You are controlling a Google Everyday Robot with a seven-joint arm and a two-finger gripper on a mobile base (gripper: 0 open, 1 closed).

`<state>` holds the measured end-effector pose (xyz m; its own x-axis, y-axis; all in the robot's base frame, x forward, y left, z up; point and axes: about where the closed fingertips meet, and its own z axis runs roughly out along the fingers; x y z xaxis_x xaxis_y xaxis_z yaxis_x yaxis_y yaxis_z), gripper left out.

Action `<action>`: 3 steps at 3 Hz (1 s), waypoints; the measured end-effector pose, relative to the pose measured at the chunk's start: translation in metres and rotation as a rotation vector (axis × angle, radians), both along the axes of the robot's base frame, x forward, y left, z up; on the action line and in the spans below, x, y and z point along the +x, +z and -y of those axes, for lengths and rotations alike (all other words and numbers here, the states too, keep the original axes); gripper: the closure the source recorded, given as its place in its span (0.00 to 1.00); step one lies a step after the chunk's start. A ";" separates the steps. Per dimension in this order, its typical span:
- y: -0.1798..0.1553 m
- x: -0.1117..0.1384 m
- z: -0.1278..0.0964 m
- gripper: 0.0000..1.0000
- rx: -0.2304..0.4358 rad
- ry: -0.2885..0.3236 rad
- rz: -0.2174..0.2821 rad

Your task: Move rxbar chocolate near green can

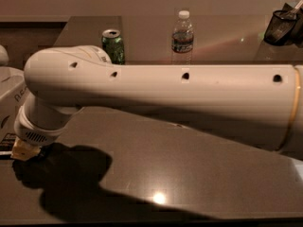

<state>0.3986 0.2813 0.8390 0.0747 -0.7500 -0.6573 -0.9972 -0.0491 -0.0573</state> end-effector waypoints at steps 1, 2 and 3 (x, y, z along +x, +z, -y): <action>0.007 0.004 0.005 1.00 0.003 -0.017 0.008; 0.008 0.005 0.006 1.00 0.004 -0.021 0.010; 0.020 0.032 0.035 1.00 0.008 -0.100 0.050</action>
Offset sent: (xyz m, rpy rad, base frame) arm 0.0559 -0.0558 0.0271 0.0154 -0.0679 -0.1814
